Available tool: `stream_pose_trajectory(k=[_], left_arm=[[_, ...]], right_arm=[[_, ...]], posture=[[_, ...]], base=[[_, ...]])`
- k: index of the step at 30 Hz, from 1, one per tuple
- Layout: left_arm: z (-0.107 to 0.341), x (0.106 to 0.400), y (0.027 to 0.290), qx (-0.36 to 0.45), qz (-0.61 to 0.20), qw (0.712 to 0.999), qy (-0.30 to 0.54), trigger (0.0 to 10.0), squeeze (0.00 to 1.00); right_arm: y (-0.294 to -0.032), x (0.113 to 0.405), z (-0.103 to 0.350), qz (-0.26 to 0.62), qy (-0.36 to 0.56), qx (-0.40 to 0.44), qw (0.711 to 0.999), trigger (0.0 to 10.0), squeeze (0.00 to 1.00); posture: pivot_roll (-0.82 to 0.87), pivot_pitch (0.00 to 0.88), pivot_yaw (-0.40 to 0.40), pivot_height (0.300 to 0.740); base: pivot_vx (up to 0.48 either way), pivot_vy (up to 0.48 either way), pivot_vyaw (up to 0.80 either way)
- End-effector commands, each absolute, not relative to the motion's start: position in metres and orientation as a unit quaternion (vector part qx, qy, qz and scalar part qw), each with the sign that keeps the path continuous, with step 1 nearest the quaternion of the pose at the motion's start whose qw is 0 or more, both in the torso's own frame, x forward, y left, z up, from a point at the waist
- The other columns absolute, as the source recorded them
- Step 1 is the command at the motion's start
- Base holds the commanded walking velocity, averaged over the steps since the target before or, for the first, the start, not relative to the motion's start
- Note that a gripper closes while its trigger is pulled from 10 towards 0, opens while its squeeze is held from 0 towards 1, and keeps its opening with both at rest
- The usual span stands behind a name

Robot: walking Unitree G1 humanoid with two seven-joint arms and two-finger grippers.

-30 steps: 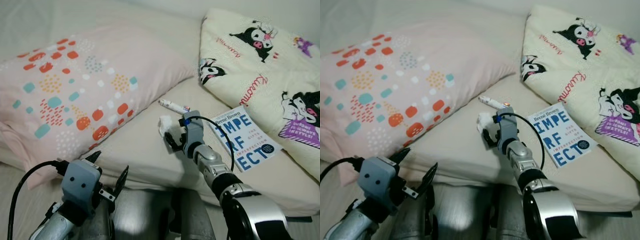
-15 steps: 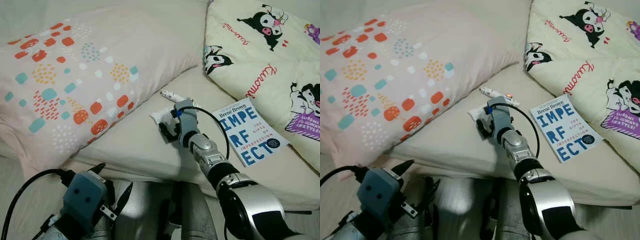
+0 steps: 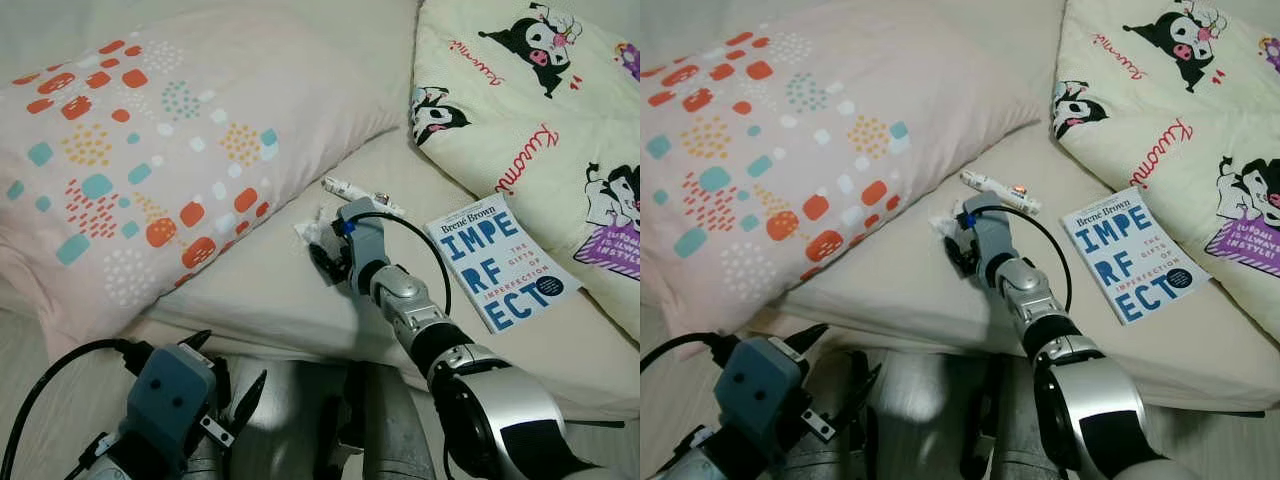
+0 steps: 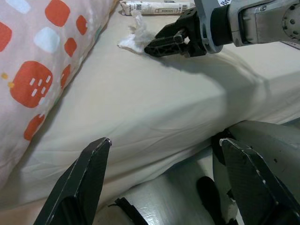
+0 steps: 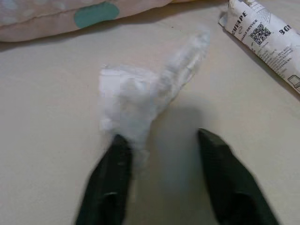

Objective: Clean up the room

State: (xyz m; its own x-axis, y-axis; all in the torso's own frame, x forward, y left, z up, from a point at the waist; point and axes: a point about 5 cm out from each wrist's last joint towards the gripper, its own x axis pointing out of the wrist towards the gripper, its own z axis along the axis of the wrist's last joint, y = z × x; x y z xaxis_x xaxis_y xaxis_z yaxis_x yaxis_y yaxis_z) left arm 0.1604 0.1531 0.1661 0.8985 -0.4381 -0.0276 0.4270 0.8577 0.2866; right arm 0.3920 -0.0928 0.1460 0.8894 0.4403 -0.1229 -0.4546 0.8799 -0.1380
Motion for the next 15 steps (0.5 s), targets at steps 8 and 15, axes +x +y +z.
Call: stream_pose_trajectory(k=[8,15], left_arm=[[0.1621,0.1565,0.1505,0.153,-0.238,0.959,-0.002,10.0,0.0],[0.1604,0.1583,0.1504,0.153,-0.242,0.958,0.001,10.0,0.0]], right_arm=[[-0.1029,0.39,0.1381,0.219,0.056,-0.076,0.971,0.0,0.0],[-0.1048,0.3899,0.1383,0.215,0.049,-0.077,0.972,0.0,0.0]], posture=[[0.38,0.461,-0.196,0.592],[0.37,0.448,-0.197,0.592]], base=[[0.0,0.0,0.0],[0.0,0.0,0.0]])
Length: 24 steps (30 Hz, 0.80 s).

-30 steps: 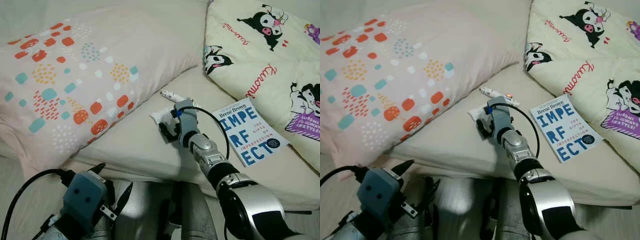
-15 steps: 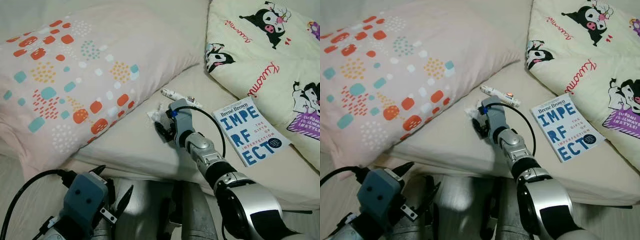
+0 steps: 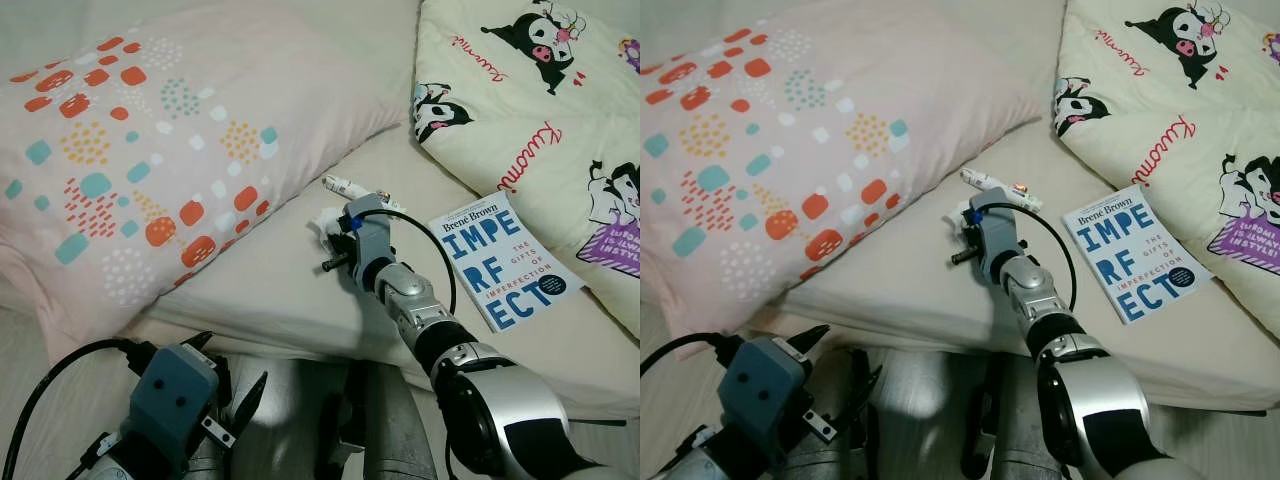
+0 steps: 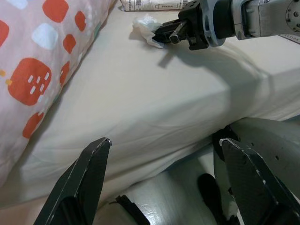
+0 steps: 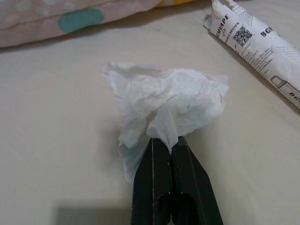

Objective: Clean up the room

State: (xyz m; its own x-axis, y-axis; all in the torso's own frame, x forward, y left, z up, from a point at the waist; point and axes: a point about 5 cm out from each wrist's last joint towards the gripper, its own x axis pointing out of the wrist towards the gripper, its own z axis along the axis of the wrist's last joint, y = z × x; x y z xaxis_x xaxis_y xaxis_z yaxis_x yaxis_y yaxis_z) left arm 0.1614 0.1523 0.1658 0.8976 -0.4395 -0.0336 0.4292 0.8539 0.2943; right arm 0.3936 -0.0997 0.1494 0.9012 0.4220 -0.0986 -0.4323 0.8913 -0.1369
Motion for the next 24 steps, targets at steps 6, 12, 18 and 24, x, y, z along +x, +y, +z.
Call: stream_pose_trajectory(k=[6,12,18,24], left_arm=[[0.156,0.166,0.15,0.155,-0.244,0.957,-0.003,10.0,0.0],[0.147,0.181,0.147,0.15,-0.24,0.959,-0.016,10.0,0.0],[0.137,0.204,0.141,0.137,-0.239,0.961,-0.029,10.0,0.0],[0.13,0.222,0.137,0.139,-0.243,0.959,-0.033,10.0,0.0]], right_arm=[[-0.1,0.384,0.13,0.228,0.045,-0.08,0.969,0.0,0.0],[-0.101,0.377,0.121,0.201,0.02,-0.034,0.979,0.0,0.0],[-0.105,0.365,0.115,0.179,-0.037,-0.002,0.983,0.0,0.0],[-0.105,0.353,0.105,0.182,-0.06,-0.02,0.981,0.0,0.0]], posture=[[0.34,0.411,-0.206,0.592],[0.23,0.33,-0.217,0.592],[0.14,0.226,-0.178,0.592],[0.1,0.182,-0.144,0.592]], base=[[0.0,0.0,0.0],[0.0,0.0,0.0],[0.0,0.0,0.0],[0.0,0.0,0.0]])
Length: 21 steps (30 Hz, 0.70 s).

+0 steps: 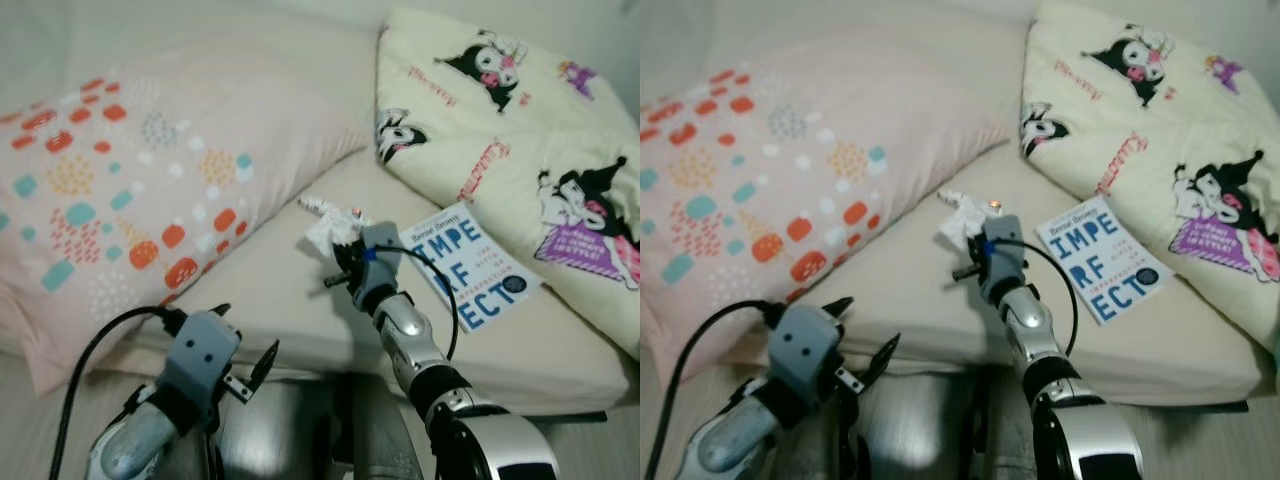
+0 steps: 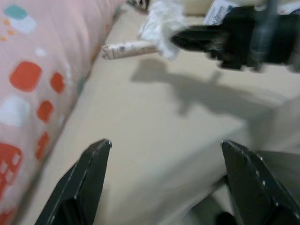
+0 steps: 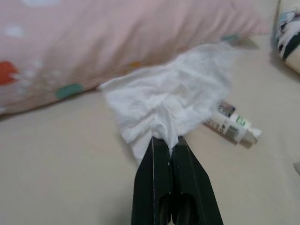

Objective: Clean up the room

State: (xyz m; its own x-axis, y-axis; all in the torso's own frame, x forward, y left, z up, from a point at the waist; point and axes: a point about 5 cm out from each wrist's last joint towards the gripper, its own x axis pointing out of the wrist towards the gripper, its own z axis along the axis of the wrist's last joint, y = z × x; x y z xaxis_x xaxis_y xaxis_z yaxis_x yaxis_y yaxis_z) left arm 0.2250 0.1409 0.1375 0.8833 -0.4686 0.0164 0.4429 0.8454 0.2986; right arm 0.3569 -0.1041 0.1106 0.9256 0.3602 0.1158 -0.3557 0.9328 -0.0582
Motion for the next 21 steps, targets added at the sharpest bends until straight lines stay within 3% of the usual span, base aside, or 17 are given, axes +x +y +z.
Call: stream_pose_trajectory(k=[1,10,12,13,14,15,21], left_arm=[[0.129,0.227,0.135,0.139,-0.244,0.959,-0.036,10.0,0.0],[0.125,0.247,0.128,0.141,-0.24,0.959,-0.051,10.0,0.0],[0.108,0.257,0.135,0.109,-0.175,0.979,-0.006,10.0,0.0],[0.103,0.26,0.137,0.097,-0.158,0.983,0.012,10.0,0.0],[0.103,0.26,0.137,0.097,-0.158,0.983,0.012,10.0,0.0],[0.098,0.262,0.138,0.085,-0.144,0.986,0.026,10.0,0.0],[0.092,0.277,0.141,0.048,-0.094,0.994,0.033,10.0,0.0]], right_arm=[[-0.106,0.35,0.102,0.181,-0.064,-0.02,0.981,0.0,0.0],[-0.111,0.345,0.104,0.153,-0.092,-0.01,0.984,0.0,0.0],[-0.11,0.341,0.109,0.135,-0.118,-0.019,0.984,0.0,0.0],[-0.111,0.339,0.108,0.126,-0.121,-0.023,0.984,3.2,0.0],[-0.111,0.339,0.108,0.126,-0.121,-0.023,0.984,3.2,0.0],[-0.111,0.336,0.107,0.119,-0.123,-0.033,0.985,10.0,0.0],[-0.11,0.319,0.097,0.101,-0.124,-0.051,0.986,10.0,0.0]], posture=[[0.09,0.163,-0.133,0.592],[0.08,0.136,-0.108,0.592],[0.06,0.117,-0.1,0.592],[0.05,0.11,-0.099,0.592],[0.05,0.11,-0.099,0.592],[0.05,0.096,-0.097,0.592],[0.03,0.058,-0.095,0.592]], base=[[0.0,0.0,0.0],[0.0,0.0,0.0],[0.0,0.0,0.0],[0.0,0.0,0.0],[0.0,0.0,0.0],[0.0,0.0,0.0],[0.0,0.0,0.0]])
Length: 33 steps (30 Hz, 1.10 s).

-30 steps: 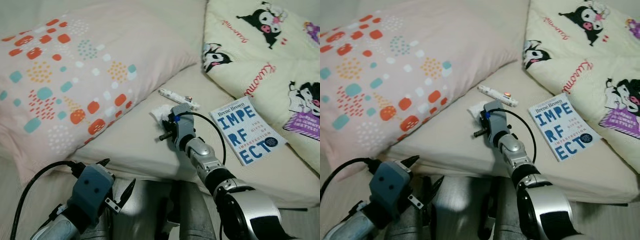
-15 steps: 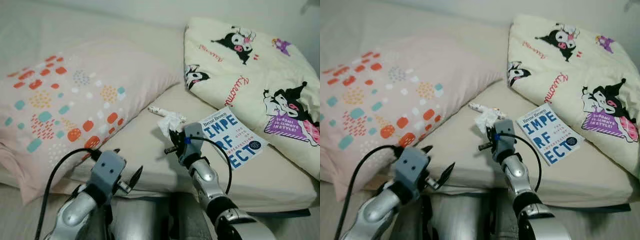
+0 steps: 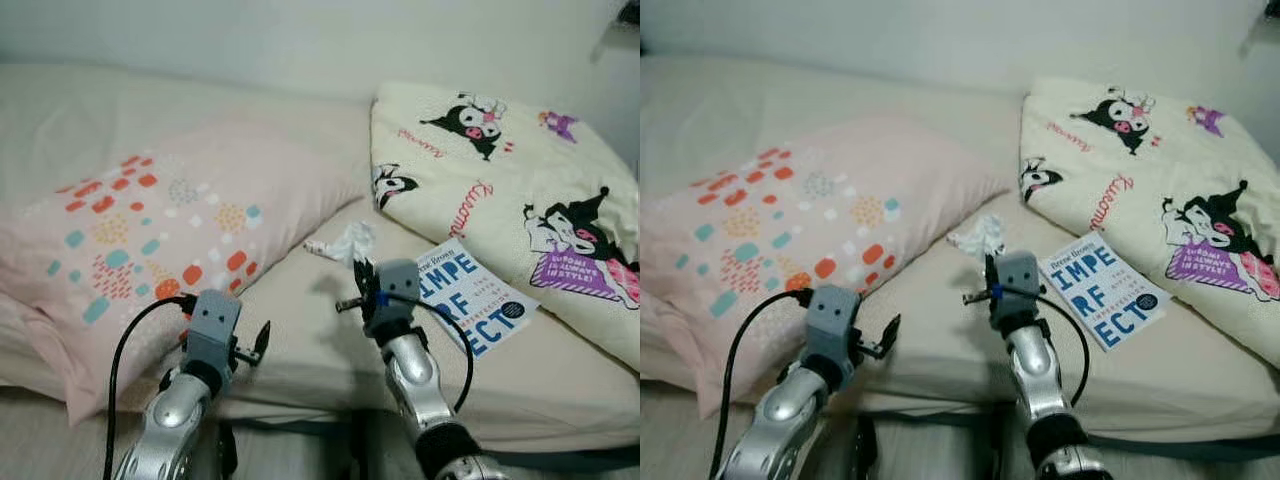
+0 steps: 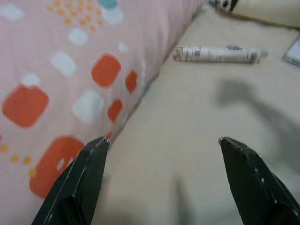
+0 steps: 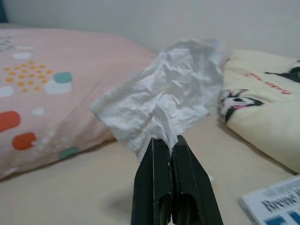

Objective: Clean up the room

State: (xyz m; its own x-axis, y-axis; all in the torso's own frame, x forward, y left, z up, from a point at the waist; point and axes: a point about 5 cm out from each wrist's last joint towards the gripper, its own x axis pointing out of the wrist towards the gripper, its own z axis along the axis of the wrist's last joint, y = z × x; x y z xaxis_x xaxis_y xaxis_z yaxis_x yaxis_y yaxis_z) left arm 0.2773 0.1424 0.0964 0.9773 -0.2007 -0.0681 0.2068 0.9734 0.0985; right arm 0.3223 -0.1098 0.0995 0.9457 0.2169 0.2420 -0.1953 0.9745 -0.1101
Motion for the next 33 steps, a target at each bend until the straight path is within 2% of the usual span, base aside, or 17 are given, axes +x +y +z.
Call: stream_pose_trajectory(k=[1,5,7,14,20,21,22,23,27,33], left_arm=[[0.092,0.282,0.14,0.054,-0.086,0.995,0.026,10.0,0.0],[0.094,0.289,0.14,0.06,-0.072,0.995,0.014,10.0,0.0],[0.094,0.292,0.14,0.059,-0.07,0.996,0.007,10.0,0.0],[0.094,0.293,0.138,0.049,-0.08,0.996,0.006,10.0,0.0],[0.09,0.292,0.128,-0.012,-0.132,0.991,0.009,10.0,0.0],[0.091,0.292,0.127,-0.032,-0.151,0.988,0.006,10.0,0.33],[0.091,0.292,0.127,-0.032,-0.151,0.988,0.006,10.0,0.33],[0.094,0.293,0.127,-0.051,-0.17,0.984,-0.003,10.0,1.0],[0.106,0.302,0.134,-0.066,-0.193,0.979,-0.024,10.0,1.0],[0.113,0.311,0.142,-0.066,-0.174,0.982,-0.035,10.0,1.0]], right_arm=[[-0.11,0.315,0.093,0.103,-0.119,-0.058,0.986,10.0,0.0],[-0.109,0.305,0.084,0.116,-0.106,-0.069,0.985,10.0,0.0],[-0.112,0.304,0.082,0.094,-0.095,-0.051,0.99,10.0,0.0],[-0.112,0.305,0.082,0.097,-0.09,-0.061,0.989,10.0,0.0],[-0.111,0.302,0.082,0.108,-0.085,-0.07,0.988,10.0,0.0],[-0.11,0.302,0.082,0.112,-0.085,-0.072,0.987,10.0,0.0],[-0.11,0.302,0.082,0.112,-0.085,-0.072,0.987,10.0,0.0],[-0.11,0.303,0.083,0.116,-0.085,-0.074,0.987,10.0,0.0],[-0.11,0.305,0.085,0.127,-0.089,-0.081,0.985,10.0,0.0],[-0.109,0.306,0.086,0.132,-0.088,-0.085,0.984,10.0,0.0]], posture=[[0.02,0.04,-0.095,0.592],[0.02,0.026,-0.093,0.597],[0.02,0.016,-0.089,0.612],[0.01,0.003,-0.09,0.632],[0.02,0.0,-0.096,0.652],[0.02,0.0,-0.096,0.657],[0.02,0.0,-0.096,0.662],[0.01,0.0,-0.095,0.667],[0.01,0.0,-0.093,0.682],[0.01,0.0,-0.096,0.702]], base=[[0.0,0.0,0.0],[0.0,0.0,0.0],[0.0,0.0,0.0],[0.0,0.0,0.0],[0.0,0.0,0.0],[0.0,0.0,0.0],[0.0,0.0,0.0],[0.0,0.0,0.0],[0.0,0.0,0.0],[0.0,0.0,0.0]])
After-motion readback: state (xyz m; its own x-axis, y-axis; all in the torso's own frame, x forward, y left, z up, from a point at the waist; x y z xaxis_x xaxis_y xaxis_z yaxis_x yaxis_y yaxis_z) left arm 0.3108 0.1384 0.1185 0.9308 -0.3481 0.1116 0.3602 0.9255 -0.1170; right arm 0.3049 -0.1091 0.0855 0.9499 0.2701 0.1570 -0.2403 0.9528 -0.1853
